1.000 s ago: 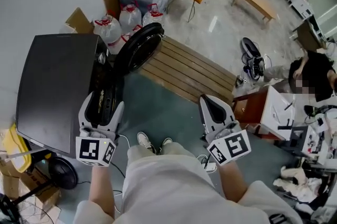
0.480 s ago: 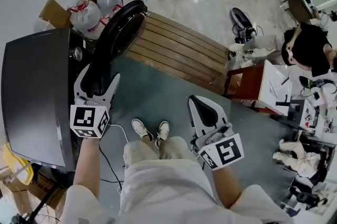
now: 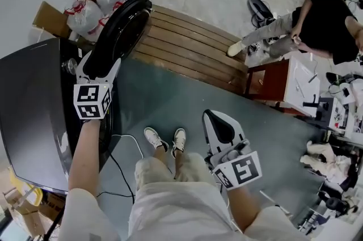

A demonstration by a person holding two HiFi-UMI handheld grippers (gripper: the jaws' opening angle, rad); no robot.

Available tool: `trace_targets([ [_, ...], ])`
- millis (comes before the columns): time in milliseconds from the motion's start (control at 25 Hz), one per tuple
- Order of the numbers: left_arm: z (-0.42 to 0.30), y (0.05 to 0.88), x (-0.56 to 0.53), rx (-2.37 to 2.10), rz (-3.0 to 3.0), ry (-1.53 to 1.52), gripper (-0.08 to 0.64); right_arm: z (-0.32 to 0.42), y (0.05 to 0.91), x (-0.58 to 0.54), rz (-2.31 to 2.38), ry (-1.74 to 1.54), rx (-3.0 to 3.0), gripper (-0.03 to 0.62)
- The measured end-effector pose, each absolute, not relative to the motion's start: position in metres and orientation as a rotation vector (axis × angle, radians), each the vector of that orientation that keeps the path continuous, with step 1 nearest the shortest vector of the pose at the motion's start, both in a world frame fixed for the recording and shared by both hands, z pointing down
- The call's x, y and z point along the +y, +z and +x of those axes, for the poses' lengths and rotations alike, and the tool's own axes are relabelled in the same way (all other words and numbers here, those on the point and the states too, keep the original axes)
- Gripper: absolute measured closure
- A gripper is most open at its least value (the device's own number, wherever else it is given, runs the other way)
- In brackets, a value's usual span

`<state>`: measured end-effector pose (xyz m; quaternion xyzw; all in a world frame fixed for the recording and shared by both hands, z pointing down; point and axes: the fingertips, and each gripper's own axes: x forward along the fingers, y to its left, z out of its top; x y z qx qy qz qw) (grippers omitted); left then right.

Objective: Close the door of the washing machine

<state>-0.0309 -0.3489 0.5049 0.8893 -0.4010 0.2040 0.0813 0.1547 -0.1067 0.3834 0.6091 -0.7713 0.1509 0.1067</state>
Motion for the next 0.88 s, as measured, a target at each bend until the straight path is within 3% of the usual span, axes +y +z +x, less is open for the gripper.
trace_targets([
  [880,0.002,0.642,-0.512,-1.069,2.553,1.126,0.218,0.155,0.463,-0.123,1.775,0.625,-2.199,0.594],
])
